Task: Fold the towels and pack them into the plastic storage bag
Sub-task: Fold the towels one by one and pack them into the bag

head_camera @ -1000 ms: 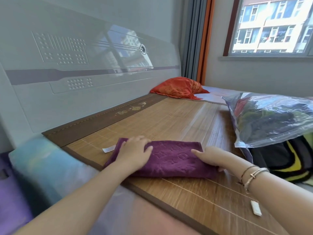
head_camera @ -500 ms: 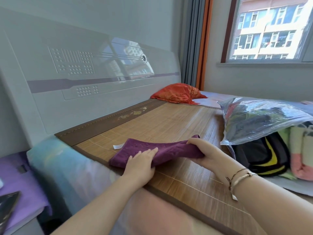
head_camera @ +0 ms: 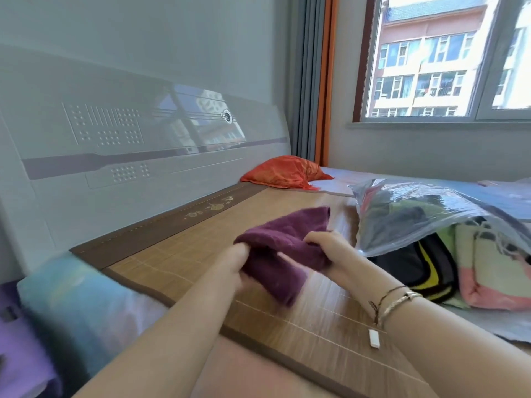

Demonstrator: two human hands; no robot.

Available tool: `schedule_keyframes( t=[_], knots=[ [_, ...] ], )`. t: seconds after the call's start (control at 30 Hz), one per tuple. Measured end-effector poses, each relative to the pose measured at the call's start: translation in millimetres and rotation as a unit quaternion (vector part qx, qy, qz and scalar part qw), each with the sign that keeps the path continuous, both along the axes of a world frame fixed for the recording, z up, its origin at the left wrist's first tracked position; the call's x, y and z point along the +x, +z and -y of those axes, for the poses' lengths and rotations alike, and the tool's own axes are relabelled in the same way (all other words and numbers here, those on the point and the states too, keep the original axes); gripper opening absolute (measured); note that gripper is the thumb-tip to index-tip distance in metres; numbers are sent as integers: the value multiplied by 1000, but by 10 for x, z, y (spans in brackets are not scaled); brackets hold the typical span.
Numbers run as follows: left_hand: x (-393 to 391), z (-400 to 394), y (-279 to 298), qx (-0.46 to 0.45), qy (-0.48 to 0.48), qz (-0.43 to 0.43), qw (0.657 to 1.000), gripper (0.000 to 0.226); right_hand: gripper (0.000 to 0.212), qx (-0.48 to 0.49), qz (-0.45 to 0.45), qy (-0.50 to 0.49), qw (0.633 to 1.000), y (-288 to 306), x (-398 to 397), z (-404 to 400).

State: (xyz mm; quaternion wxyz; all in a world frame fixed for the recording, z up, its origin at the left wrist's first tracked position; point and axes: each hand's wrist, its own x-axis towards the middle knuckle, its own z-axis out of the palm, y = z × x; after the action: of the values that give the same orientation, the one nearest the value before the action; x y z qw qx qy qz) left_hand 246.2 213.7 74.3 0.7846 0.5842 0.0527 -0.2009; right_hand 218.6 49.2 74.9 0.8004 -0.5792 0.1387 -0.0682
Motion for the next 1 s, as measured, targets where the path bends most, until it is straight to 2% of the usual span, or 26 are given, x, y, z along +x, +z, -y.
schedule_keyframes(
  t=[0.07, 0.13, 0.27, 0.33, 0.47, 0.53, 0.6, 0.63, 0.7, 0.77, 0.87, 0.93, 1.0],
  knots=[
    [-48, -147, -311, 3, 11, -72, 997, 17, 37, -56, -108, 25, 992, -259, -59, -68],
    [-64, -272, -504, -32, 40, -97, 994, 29, 31, -77, -161, 38, 983, -472, -115, -154],
    [-66, -311, -532, -163, 51, -71, 983, 25, 46, -35, -134, 21, 990, -606, -95, -261],
    [-87, -277, -503, -185, 45, -63, 980, 30, 49, 2, -121, 39, 992, -614, -100, -311],
    [-171, -148, -506, -69, 41, -41, 996, 60, 48, 3, -99, 88, 991, -598, -230, -370],
    [-204, -73, -543, -10, 84, -19, 996, 62, 46, -30, -95, 101, 990, -586, -331, -309],
    [-274, -6, -483, 12, 103, 26, 994, 46, 55, -95, -107, 83, 986, -506, -457, -215],
    [-334, 28, -405, 12, 88, 55, 995, 40, 67, -151, -112, 59, 980, -450, -537, -150],
    [-507, 83, -178, 12, 28, 109, 994, 33, 85, -320, -102, -11, 942, -317, -746, 10],
    [-707, 189, 37, 23, -51, 148, 987, 24, 76, -440, -37, -82, 894, -170, -1087, 177],
    [-982, 451, 218, 23, -151, 175, 973, 23, 68, -494, 47, -131, 858, -44, -1577, 473],
    [-1136, 689, 241, 15, -196, 181, 964, 27, 67, -510, 67, -145, 845, -34, -1827, 751],
    [-1261, 970, 186, 22, -235, 179, 955, 30, 71, -565, 72, -146, 808, -58, -2037, 1065]
  ],
)
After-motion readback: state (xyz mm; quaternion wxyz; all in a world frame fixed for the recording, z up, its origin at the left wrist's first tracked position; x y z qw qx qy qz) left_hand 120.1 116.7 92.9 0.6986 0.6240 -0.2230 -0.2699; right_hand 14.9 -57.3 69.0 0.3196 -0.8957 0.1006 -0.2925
